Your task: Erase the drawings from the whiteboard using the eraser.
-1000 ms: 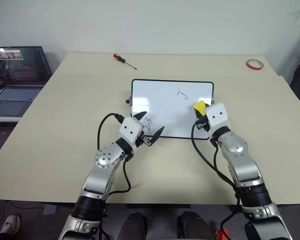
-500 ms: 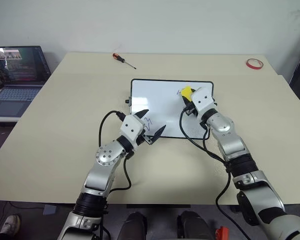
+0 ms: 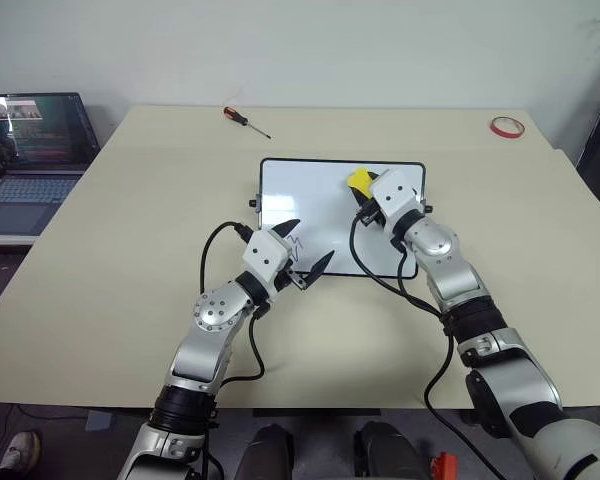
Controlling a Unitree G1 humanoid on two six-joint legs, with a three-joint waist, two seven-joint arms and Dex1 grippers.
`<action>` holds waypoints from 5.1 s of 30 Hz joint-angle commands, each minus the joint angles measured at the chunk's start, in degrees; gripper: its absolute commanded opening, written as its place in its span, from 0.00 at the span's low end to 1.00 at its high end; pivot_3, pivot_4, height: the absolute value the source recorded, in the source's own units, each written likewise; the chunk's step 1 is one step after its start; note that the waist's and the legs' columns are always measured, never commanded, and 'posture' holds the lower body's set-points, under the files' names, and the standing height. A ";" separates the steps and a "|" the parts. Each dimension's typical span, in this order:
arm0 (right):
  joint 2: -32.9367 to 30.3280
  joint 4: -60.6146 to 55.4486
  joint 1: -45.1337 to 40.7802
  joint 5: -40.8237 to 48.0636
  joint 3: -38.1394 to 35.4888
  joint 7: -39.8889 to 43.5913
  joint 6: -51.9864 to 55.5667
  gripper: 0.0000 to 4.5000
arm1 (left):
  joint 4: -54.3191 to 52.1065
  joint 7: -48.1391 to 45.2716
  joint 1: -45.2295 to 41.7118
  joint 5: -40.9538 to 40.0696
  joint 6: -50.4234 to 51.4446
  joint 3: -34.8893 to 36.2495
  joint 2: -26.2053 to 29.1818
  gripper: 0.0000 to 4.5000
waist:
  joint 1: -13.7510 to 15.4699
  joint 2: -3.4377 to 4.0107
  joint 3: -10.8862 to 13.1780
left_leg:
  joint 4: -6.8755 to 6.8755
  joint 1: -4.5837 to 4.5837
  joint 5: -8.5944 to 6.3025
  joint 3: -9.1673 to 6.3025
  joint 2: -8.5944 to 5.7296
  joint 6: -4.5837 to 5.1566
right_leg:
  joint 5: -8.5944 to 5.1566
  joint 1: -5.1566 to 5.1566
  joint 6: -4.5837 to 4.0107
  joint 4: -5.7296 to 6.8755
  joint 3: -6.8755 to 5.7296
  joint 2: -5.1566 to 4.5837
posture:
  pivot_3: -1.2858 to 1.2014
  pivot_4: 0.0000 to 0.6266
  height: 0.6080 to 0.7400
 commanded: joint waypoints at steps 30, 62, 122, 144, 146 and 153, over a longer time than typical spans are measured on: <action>-8.64 -11.84 8.55 -3.88 0.08 3.83 16.60 0.29 | -1.94 0.64 0.05 -0.05 0.00 -0.70 -0.43 1.00 | 0.54 -0.03 -0.03 | 0.10 0.20 0.03 -0.06 -0.05 -0.01 | 0.00 0.21 0.00 0.22 -0.05 -0.03 | 0.52 0.24 1.00; -0.88 -0.64 -4.38 -1.70 -0.52 -2.26 10.14 0.29 | -0.94 -0.42 -1.16 -0.06 -0.09 -1.10 -0.96 1.00 | -0.46 0.04 0.09 | -0.15 0.36 0.00 -0.20 -0.02 0.01 | 0.01 0.66 0.01 -0.54 -0.22 -0.05 | 0.52 0.24 1.00; -5.06 -8.67 5.32 -6.73 2.17 -1.82 17.06 0.29 | -1.75 -0.89 -1.11 -0.21 1.06 -1.66 -1.31 1.00 | -0.24 0.04 0.11 | -0.28 0.94 -0.01 -0.17 -0.02 0.03 | 0.05 1.16 0.06 -0.65 -0.16 -0.05 | 0.52 0.24 1.00; -8.06 -22.10 15.81 -6.42 1.21 1.67 23.31 0.29 | -1.53 -1.33 -1.16 -0.50 1.44 -2.01 -1.71 1.00 | 0.38 -0.01 0.09 | -0.20 0.95 -0.01 -0.24 -0.04 0.03 | 0.05 1.25 0.07 -0.68 -0.18 -0.05 | 0.52 0.24 1.00; -7.37 -22.77 15.66 -5.20 0.53 1.61 22.80 0.29 | -1.74 -1.31 -1.03 -0.46 1.53 -1.89 -1.71 1.00 | 0.38 -0.01 0.09 | -0.20 0.94 -0.01 -0.25 -0.04 0.03 | 0.05 1.25 0.07 -0.68 -0.18 -0.05 | 0.52 0.24 1.00; -4.60 -27.70 17.48 1.61 -0.90 5.46 21.61 0.29 | -4.54 -0.36 1.40 -0.10 2.25 -0.69 -0.52 1.00 | 0.23 0.00 0.12 | -0.28 0.90 -0.01 -0.21 -0.03 0.02 | 0.04 1.16 0.07 -0.71 -0.16 -0.04 | 0.52 0.24 1.00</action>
